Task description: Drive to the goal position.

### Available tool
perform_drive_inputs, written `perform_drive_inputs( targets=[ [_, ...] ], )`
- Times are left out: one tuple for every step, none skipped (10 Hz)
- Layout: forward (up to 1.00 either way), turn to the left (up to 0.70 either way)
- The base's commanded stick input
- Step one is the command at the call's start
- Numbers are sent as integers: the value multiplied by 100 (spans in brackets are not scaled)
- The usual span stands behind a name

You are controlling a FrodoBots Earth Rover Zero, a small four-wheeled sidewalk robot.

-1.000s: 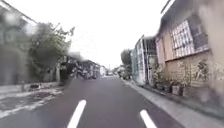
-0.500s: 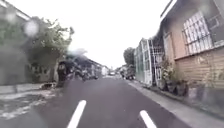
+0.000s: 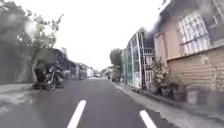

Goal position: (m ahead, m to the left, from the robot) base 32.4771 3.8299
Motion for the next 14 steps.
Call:
perform_drive_inputs(
  targets=[
    [100,4],
    [100,7],
    [100,8],
    [100,2],
    [100,4],
    [100,2],
    [100,0],
    [100,0],
    [100,0],
    [100,0],
    [100,2],
    [100,5],
    [100,7],
    [100,0]
  ],
)
